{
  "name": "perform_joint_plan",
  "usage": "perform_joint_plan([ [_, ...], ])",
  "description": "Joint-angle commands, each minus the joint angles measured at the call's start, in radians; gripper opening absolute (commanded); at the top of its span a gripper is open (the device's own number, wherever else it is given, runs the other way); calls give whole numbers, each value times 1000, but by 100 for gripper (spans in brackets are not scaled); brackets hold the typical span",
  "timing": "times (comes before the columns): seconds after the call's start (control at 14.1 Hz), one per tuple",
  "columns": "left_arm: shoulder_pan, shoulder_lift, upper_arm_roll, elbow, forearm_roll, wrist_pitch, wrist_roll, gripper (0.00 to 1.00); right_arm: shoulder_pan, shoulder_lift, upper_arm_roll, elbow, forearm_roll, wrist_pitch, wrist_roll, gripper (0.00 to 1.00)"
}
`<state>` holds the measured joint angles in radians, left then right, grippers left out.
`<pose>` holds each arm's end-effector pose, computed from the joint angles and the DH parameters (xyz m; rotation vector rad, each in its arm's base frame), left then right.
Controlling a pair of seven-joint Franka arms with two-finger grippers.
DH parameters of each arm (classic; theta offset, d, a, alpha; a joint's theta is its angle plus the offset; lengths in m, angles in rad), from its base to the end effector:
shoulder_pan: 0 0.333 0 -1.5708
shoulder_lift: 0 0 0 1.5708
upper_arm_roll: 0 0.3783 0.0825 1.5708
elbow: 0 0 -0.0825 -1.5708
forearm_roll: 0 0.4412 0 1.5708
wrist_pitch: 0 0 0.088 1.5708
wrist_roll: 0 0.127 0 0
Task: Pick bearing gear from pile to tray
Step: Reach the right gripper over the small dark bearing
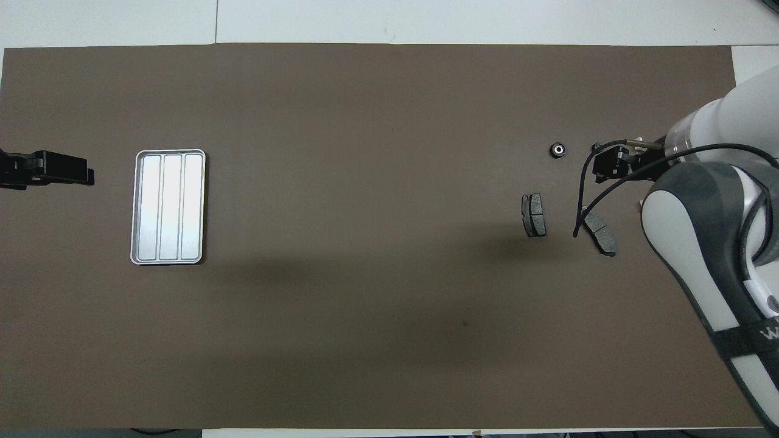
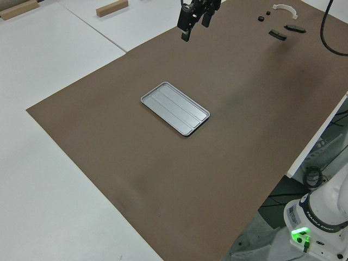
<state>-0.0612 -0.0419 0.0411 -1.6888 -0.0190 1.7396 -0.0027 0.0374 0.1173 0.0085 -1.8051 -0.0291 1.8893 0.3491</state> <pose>0.6120 -0.0139 0.6448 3.1165 -0.0234 0.1441 0.6520 0.0270 0.4947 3.0754 -0.4549 -0.0424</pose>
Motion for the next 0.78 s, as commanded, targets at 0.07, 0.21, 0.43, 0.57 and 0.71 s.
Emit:
perform_joint_plan([
  [0.07, 1, -36, 2, -49, -3, 35, 1, 100, 1, 80, 7, 6, -23, 77, 92, 95],
  [0.21, 1, -36, 0, -49, -3, 37, 1, 100, 1, 122, 7, 7, -23, 109, 128, 95],
  [0.43, 1, -36, 2, -49, -3, 37, 1, 100, 1, 179, 7, 6, -23, 175, 137, 95],
  [0.57, 1, -36, 0, -49, -3, 37, 1, 100, 3, 203, 7, 4, -37, 227, 137, 95],
  [0.71, 1, -36, 2, -49, -3, 43, 1, 100, 30, 235, 5, 4, -52, 281, 140, 95],
])
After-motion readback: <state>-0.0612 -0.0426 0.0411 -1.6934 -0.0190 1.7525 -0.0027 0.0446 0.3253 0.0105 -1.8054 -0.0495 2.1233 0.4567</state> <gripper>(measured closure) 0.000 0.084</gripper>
